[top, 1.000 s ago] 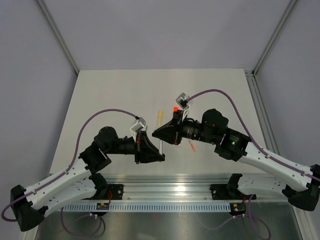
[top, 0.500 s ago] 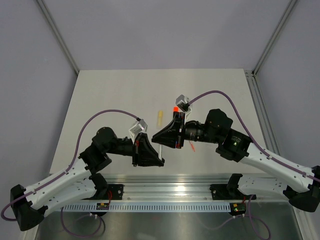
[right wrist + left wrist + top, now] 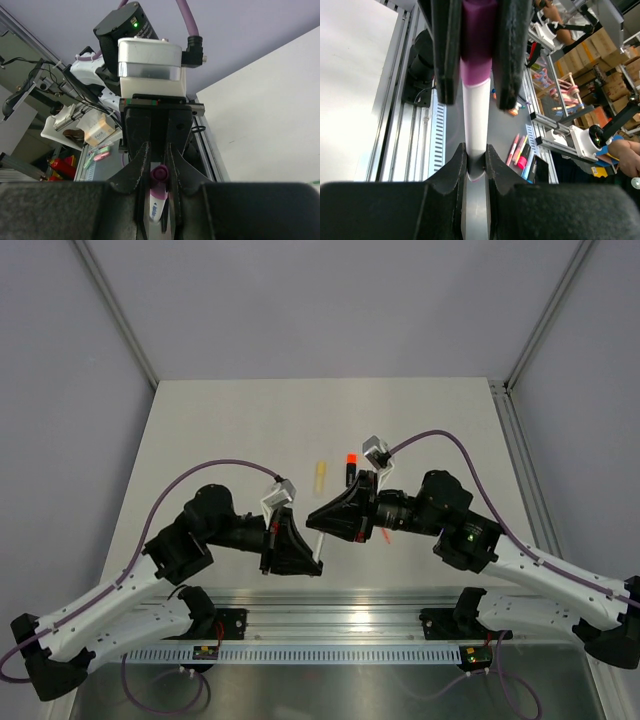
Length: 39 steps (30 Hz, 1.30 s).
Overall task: Insert the pens into the pen caps
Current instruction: Press the pen cap onto the pen.
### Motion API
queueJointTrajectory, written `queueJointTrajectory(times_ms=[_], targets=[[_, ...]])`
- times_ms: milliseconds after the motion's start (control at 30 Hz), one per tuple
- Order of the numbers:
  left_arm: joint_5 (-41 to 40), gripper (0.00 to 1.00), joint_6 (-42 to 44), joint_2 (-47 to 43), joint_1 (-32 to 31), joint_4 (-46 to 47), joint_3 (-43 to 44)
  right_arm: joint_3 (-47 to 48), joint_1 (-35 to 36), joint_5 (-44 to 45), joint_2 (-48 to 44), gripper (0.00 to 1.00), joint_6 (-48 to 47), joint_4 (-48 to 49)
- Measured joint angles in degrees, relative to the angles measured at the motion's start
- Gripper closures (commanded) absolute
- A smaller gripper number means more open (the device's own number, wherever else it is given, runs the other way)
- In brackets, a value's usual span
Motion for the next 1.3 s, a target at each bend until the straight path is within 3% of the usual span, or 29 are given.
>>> queueJointTrajectory(times_ms=[167, 600, 1033, 1300], targets=[[-1.18, 1.0, 3.96, 0.22, -0.22, -7.1, 4.37, -3.06, 1.14, 2.49, -2.1, 1.0, 1.53, 4.2], [-1.03, 1.0, 5.9, 2.05, -0.31, -15.47, 5.01, -15.21, 3.65, 6.45, 2.62, 1.0, 9.6, 28.0], [1.09, 1.0, 7.1, 2.12, 0.7, -18.36, 5.57, -16.98, 6.16, 10.91, 1.22, 1.0, 12.07, 27.78], [3.32, 1.0, 7.5, 2.12, 2.1, -21.07, 5.64, -18.67, 10.49, 19.23, 1.77, 1.0, 13.14, 29.24]])
